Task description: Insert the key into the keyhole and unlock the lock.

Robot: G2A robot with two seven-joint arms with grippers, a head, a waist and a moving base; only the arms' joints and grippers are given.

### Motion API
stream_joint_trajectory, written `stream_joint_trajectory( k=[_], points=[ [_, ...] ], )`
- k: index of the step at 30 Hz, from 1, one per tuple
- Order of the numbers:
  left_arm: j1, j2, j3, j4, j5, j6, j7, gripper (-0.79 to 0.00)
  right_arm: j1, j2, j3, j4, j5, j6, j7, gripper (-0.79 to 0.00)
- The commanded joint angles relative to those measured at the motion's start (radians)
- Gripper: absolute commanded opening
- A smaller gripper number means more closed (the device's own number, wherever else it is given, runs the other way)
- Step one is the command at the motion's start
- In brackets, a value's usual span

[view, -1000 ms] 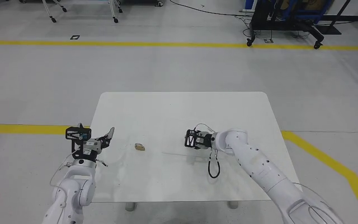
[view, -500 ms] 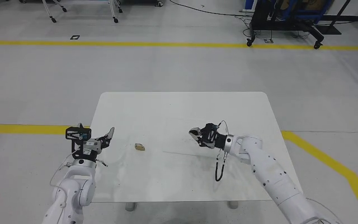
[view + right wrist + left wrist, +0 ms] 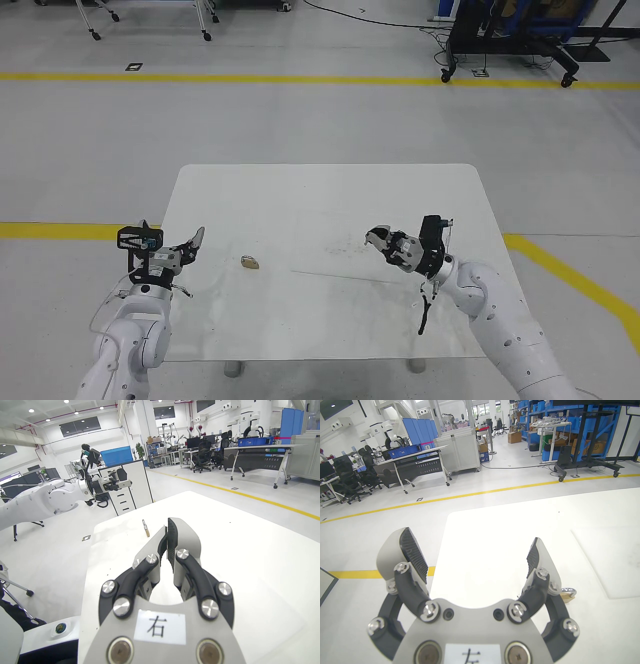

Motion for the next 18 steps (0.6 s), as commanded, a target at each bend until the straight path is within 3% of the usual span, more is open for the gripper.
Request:
stream_joint_trajectory(
  k=[1,10,12,13,14,18],
  points=[
    [0.0,0.0,0.0,0.0,0.0,0.0,0.0,0.0,0.0,0.0,-0.001,0.0,-0.002,0.001,-0.002,-0.785],
    [0.0,0.0,0.0,0.0,0.0,0.0,0.0,0.0,0.0,0.0,-0.001,0.0,-0.002,0.001,-0.002,-0.785],
    [0.003,0.0,-0.004,-0.002,-0.009,-0.012,0.006,0.0,-0.011,-0.006,0.004,0.011,0.074,0.037,-0.042,-0.785],
    [0.005,-0.001,-0.007,-0.008,-0.03,-0.025,0.003,0.0,-0.015,-0.009,-0.01,0.026,0.142,-0.014,-0.054,-0.785],
    [0.005,-0.002,-0.009,-0.014,-0.07,-0.049,-0.003,0.0,-0.006,-0.01,-0.016,0.053,0.2,-0.058,-0.045,-0.785],
    [-0.034,-0.003,0.0,-0.024,-0.276,-0.193,-0.098,0.0,0.039,-0.012,-0.054,0.106,0.398,-0.059,0.021,-0.785]
  ],
)
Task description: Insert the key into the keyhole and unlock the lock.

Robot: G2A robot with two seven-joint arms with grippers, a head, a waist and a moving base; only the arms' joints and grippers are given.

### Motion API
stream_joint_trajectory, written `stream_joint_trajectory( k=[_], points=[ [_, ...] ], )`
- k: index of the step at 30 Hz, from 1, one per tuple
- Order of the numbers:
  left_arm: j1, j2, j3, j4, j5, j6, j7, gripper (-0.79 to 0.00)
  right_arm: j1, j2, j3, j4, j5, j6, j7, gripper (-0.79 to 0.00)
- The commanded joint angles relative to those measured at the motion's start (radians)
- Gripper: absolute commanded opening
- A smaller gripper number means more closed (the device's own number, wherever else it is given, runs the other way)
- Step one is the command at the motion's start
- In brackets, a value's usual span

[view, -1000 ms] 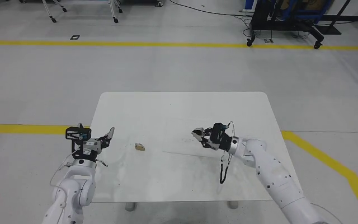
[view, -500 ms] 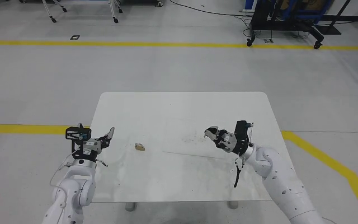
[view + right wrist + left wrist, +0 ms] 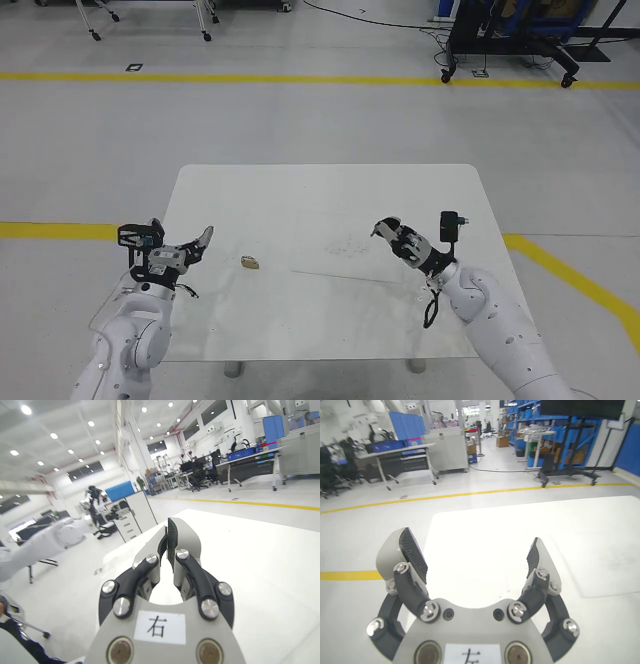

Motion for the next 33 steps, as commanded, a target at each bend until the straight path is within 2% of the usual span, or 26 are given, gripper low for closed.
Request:
stream_joint_trajectory(
  k=[1,5,7,17,19,21,23,26,28,30,33],
  points=[
    [-0.03,0.0,0.017,0.0,-0.085,-0.073,-0.055,0.0,0.013,0.002,-0.015,0.009,0.096,0.001,0.033,-0.785],
    [-0.112,-0.004,0.102,0.029,-0.202,-0.189,-0.175,0.0,0.011,0.012,-0.033,0.004,0.221,0.001,0.079,-0.785],
    [-0.145,-0.004,0.129,0.036,-0.191,-0.201,-0.23,0.0,0.002,0.019,-0.037,-0.001,0.274,0.001,0.09,-0.785],
    [-0.143,-0.004,0.132,0.037,-0.201,-0.204,-0.229,0.0,0.002,0.019,-0.037,-0.001,0.274,0.001,0.09,-0.785],
    [-0.14,-0.009,0.155,0.067,-0.387,-0.272,-0.249,0.0,0.001,0.019,-0.037,0.0,0.271,0.012,0.093,-0.785],
    [-0.173,-0.01,0.167,0.122,-0.563,-0.34,-0.313,0.0,0.004,0.012,-0.057,-0.019,0.256,0.069,0.109,-0.785],
    [-0.224,-0.014,0.199,0.204,-0.777,-0.405,-0.39,0.0,0.009,0.003,-0.089,-0.021,0.281,0.07,0.122,-0.785],
    [-0.334,-0.021,0.275,0.346,-1.23,-0.487,-0.623,0.0,0.031,-0.011,-0.132,0.003,0.337,0.057,0.14,-0.785],
    [-0.413,-0.023,0.309,0.439,-1.38,-0.519,-0.771,0.0,0.048,-0.02,-0.155,0.024,0.372,0.054,0.149,-0.785],
    [-0.48,-0.03,0.351,0.521,-1.504,-0.531,-0.874,0.0,0.061,-0.03,-0.181,0.046,0.43,0.03,0.161,-0.785],
    [-0.569,-0.042,0.408,0.625,-1.517,-0.564,-0.942,0.0,0.078,-0.042,-0.209,0.07,0.518,0.001,0.176,-0.785]
  ],
)
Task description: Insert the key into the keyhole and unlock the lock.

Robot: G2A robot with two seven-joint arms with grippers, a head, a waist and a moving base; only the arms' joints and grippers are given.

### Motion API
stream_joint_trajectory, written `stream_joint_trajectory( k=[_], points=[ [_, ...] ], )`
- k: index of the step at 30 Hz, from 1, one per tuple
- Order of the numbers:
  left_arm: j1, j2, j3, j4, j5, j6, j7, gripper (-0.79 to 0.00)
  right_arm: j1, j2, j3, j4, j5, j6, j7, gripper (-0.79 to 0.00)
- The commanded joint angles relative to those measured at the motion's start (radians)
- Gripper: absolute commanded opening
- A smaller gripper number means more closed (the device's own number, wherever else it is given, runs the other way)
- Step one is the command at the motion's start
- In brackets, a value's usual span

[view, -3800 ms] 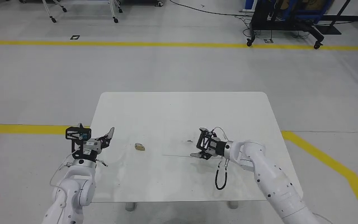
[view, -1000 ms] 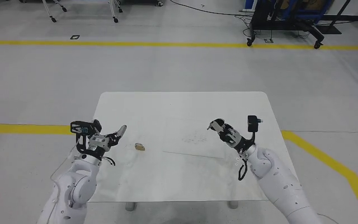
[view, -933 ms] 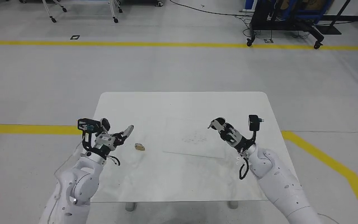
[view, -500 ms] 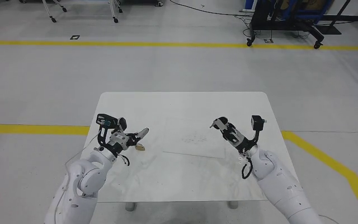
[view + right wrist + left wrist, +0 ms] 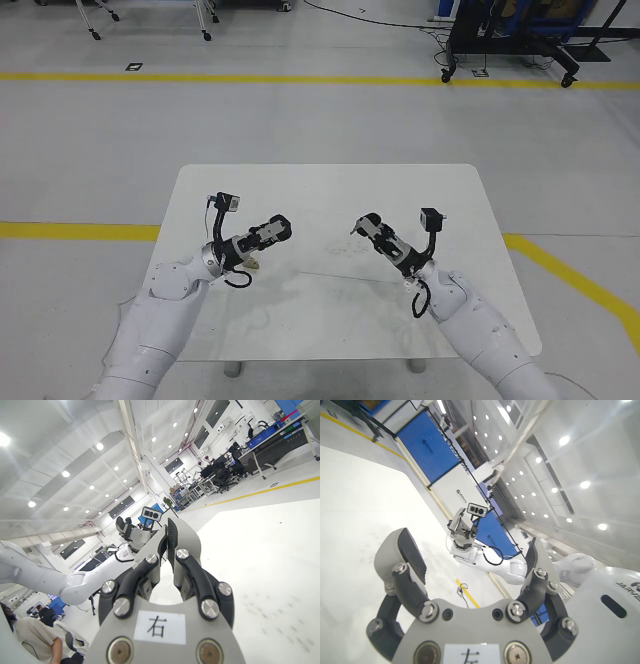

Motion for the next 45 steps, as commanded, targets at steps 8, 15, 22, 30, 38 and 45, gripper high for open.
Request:
stream_joint_trajectory(
  k=[8,15,22,30,38,45],
  points=[
    [-0.175,-0.046,0.162,0.202,0.018,-0.074,-0.046,0.0,0.031,-0.021,-0.051,0.019,0.152,-0.006,0.074,-0.785],
    [-0.231,-0.072,0.235,0.281,0.035,-0.11,-0.019,-0.2,0.074,-0.05,-0.095,0.066,0.13,-0.004,0.078,-0.785],
    [-0.26,-0.081,0.266,0.323,0.027,-0.128,-0.001,-0.443,0.104,-0.08,-0.116,0.111,0.024,0.03,0.005,-0.785],
    [-0.276,-0.082,0.294,0.343,0.028,-0.145,0.016,-0.471,0.124,-0.102,-0.123,0.156,0.012,0.032,-0.016,-0.785],
    [-0.288,-0.082,0.322,0.357,0.033,-0.153,0.024,-0.511,0.136,-0.119,-0.123,0.184,0.011,0.028,-0.018,-0.785],
    [-0.295,-0.08,0.341,0.362,0.035,-0.156,0.027,-0.606,0.138,-0.129,-0.114,0.196,-0.006,0.026,-0.022,-0.785]
  ],
)
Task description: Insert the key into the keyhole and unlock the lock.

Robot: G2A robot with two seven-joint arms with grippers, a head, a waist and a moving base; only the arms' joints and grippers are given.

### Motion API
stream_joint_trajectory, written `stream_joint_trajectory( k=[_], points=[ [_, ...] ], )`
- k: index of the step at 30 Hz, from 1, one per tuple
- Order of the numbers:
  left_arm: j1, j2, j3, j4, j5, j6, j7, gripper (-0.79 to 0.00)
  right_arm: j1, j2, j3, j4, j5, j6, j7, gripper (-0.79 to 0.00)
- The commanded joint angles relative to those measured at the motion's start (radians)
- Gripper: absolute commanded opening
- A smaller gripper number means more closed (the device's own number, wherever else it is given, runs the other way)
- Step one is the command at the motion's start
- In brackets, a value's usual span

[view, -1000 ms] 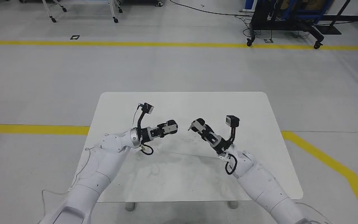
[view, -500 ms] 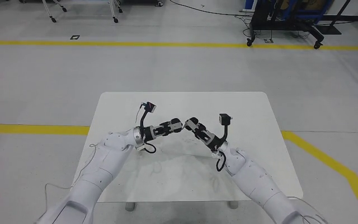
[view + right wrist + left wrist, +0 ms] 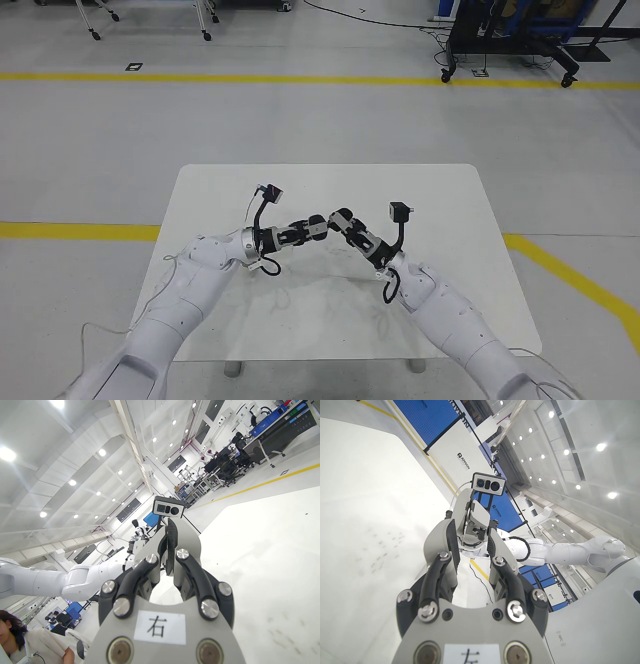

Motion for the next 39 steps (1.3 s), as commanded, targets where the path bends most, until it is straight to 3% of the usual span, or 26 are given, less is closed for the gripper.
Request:
stream_joint_trajectory(
  k=[1,4,12,13,14,15,30,33,38,39],
  points=[
    [-0.003,0.001,0.004,0.003,-0.001,0.0,0.0,-0.656,0.0,-0.002,0.003,0.002,-0.003,0.0,-0.001,-0.785],
    [-0.008,0.001,0.01,0.011,-0.001,0.001,-0.001,-0.785,-0.002,-0.006,0.008,0.007,-0.007,-0.004,-0.002,-0.785],
    [-0.021,-0.002,0.018,0.04,-0.005,-0.004,0.005,-0.785,-0.005,-0.013,0.022,0.014,-0.02,-0.013,-0.001,-0.785],
    [-0.023,-0.003,0.017,0.044,-0.007,-0.005,0.007,-0.785,-0.006,-0.013,0.024,0.015,-0.017,-0.014,0.001,-0.637],
    [-0.024,-0.003,0.016,0.048,-0.009,-0.008,0.01,-0.785,-0.007,-0.014,0.024,0.016,-0.013,-0.015,0.007,-0.4],
    [-0.026,-0.003,0.015,0.052,-0.009,-0.01,0.013,-0.785,-0.007,-0.014,0.024,0.017,-0.012,-0.014,0.01,0.0],
    [-0.026,0.004,0.012,0.035,-0.036,0.007,-0.007,-0.785,-0.006,-0.003,0.055,0.005,-0.038,-0.011,0.035,0.0],
    [-0.024,0.012,0.018,0.015,-0.053,0.038,-0.038,-0.785,0.002,0.026,0.103,-0.007,-0.099,-0.032,0.141,0.0],
    [-0.03,0.025,0.048,-0.02,-0.036,0.083,-0.083,-0.785,-0.006,0.091,0.162,-0.081,-0.067,-0.032,0.476,0.0],
    [-0.032,0.027,0.058,-0.028,-0.035,0.095,-0.096,-0.785,-0.008,0.102,0.177,-0.086,-0.033,-0.032,0.528,-0.074]
  ],
)
